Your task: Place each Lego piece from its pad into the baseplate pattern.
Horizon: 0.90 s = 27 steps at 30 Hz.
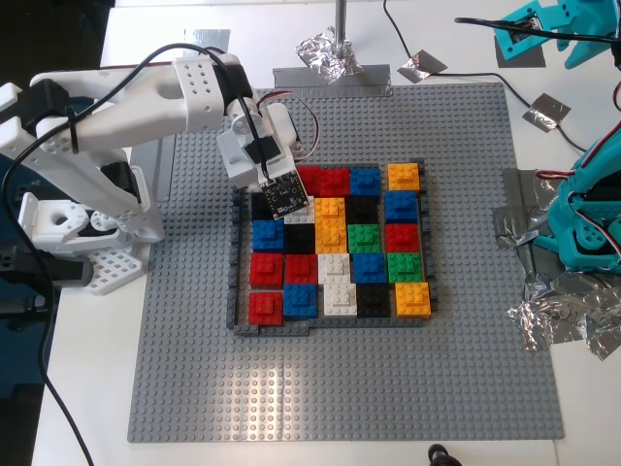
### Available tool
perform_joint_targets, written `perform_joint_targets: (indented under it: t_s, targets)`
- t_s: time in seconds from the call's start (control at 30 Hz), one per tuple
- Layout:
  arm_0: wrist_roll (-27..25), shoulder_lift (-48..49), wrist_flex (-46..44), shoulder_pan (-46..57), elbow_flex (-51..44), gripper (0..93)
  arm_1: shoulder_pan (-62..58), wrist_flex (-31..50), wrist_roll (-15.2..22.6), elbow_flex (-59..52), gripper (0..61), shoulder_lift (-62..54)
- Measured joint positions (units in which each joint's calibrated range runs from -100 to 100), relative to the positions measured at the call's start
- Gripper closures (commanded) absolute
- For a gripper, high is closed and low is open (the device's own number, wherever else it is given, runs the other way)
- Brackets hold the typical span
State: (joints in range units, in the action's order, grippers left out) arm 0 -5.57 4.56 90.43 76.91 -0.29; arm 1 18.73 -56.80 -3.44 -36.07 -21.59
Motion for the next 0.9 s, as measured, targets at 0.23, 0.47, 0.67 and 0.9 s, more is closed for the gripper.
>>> perform_joint_targets:
  t_s: [0.23,0.47,0.67,0.9]
  targets:
    - [0.0,0.0,0.0,0.0,0.0,81.5,0.3,0.2,0.0,0.0,61.2,0.1]
    - [0.0,0.0,0.0,0.0,0.0,81.5,3.4,-6.0,-0.1,3.7,61.2,0.1]
    - [0.0,0.0,0.0,0.0,0.0,81.5,9.3,-14.7,-0.8,6.8,61.2,0.1]
    - [0.0,0.0,0.0,0.0,0.0,81.5,13.6,-18.1,0.0,2.6,61.2,3.3]
